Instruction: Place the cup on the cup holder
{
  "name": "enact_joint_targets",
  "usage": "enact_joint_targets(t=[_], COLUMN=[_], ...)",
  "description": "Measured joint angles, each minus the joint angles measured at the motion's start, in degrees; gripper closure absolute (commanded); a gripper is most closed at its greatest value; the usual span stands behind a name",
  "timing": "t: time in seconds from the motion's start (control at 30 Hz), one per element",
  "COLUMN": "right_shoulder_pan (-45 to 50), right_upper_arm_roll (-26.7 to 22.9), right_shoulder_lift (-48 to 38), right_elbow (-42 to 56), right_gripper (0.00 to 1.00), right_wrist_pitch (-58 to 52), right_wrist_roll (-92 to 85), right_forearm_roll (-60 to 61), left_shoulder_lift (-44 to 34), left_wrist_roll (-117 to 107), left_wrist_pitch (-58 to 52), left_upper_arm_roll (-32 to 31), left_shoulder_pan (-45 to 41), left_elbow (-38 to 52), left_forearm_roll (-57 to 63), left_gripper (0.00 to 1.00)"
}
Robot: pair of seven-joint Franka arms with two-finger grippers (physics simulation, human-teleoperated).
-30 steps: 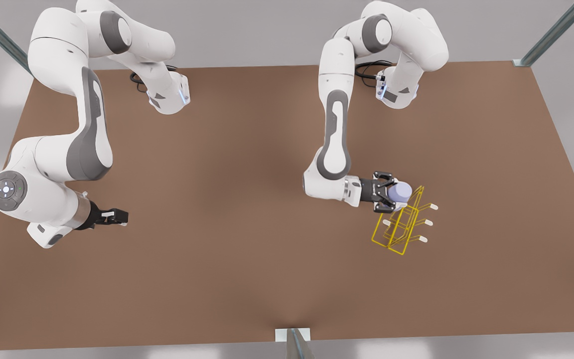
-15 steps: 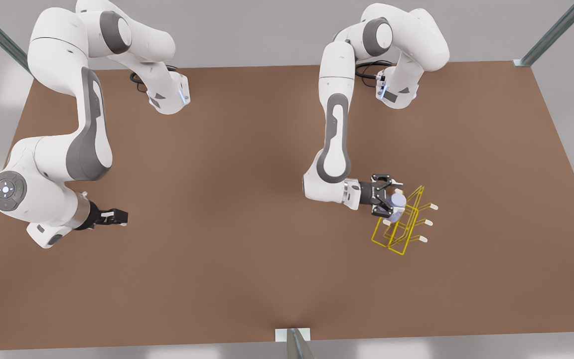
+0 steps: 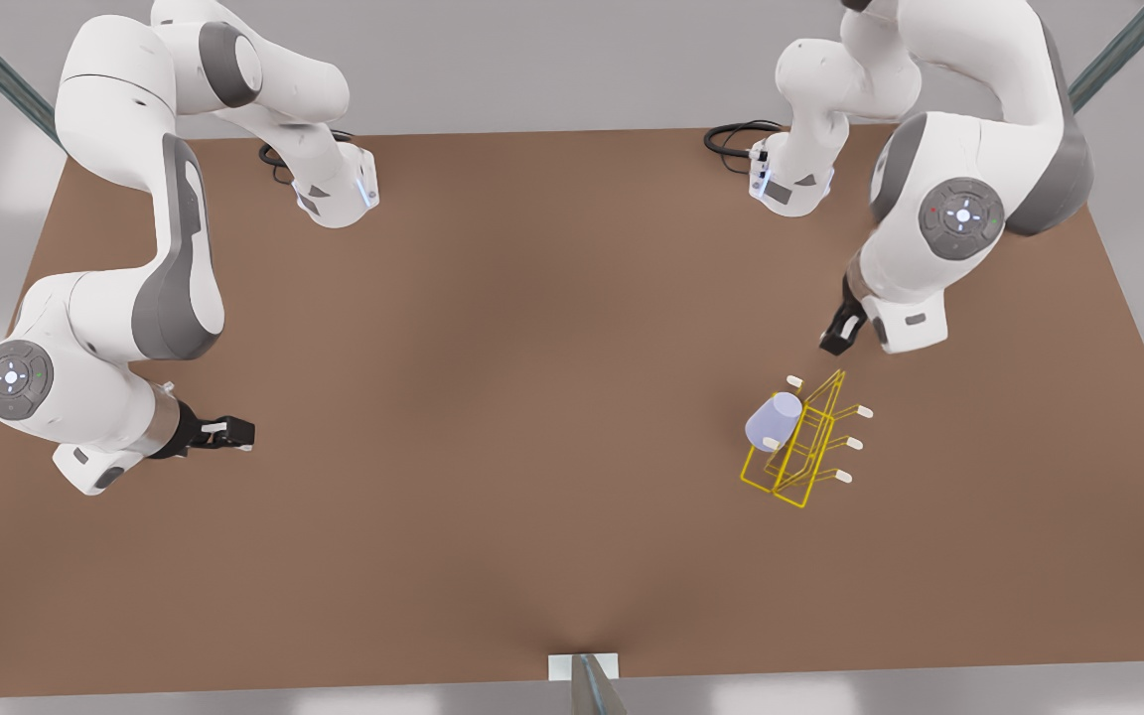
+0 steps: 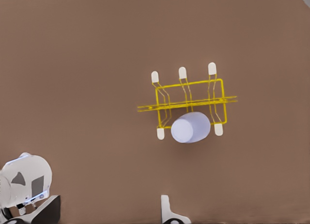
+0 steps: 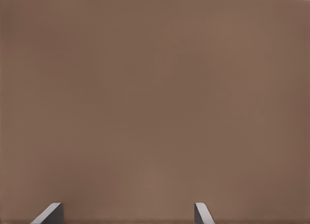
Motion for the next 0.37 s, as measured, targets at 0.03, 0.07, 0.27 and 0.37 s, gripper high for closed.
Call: enact_joint_targets(t=[0.03,0.07,0.27,0.37], right_shoulder_pan=[-0.02,-0.03,-0.25,-0.25], right_upper_arm_roll=[0.00,0.00,-0.09,-0.10], right_shoulder_lift=[0.00,0.10,0.35,0.29], right_elbow=[-0.02,0.00,0.04,0.11], right_gripper=[0.00,0.00,0.00,0.00], right_wrist_pitch=[0.00,0.01,0.02,0.02], right_wrist_roll=[-0.01,-0.01,-0.03,-0.03], right_forearm_roll=[0.00,0.10,0.95,1.05], left_shoulder_lift=[0.02,0.87,2.57,2.64], left_wrist_roll=[4.25,8.26,28.21,35.96], left_wrist_pitch=[-0.02,-0.38,-3.29,-4.17], left_upper_arm_roll=[-0.36,-0.55,-0.55,-0.56], left_shoulder_pan=[0.19,0.16,0.12,0.13], left_elbow=[0.69,2.26,4.67,4.73], left_forearm_roll=[-0.50,-0.89,-1.85,-1.98], left_gripper=[0.00,0.00,0.00,0.00])
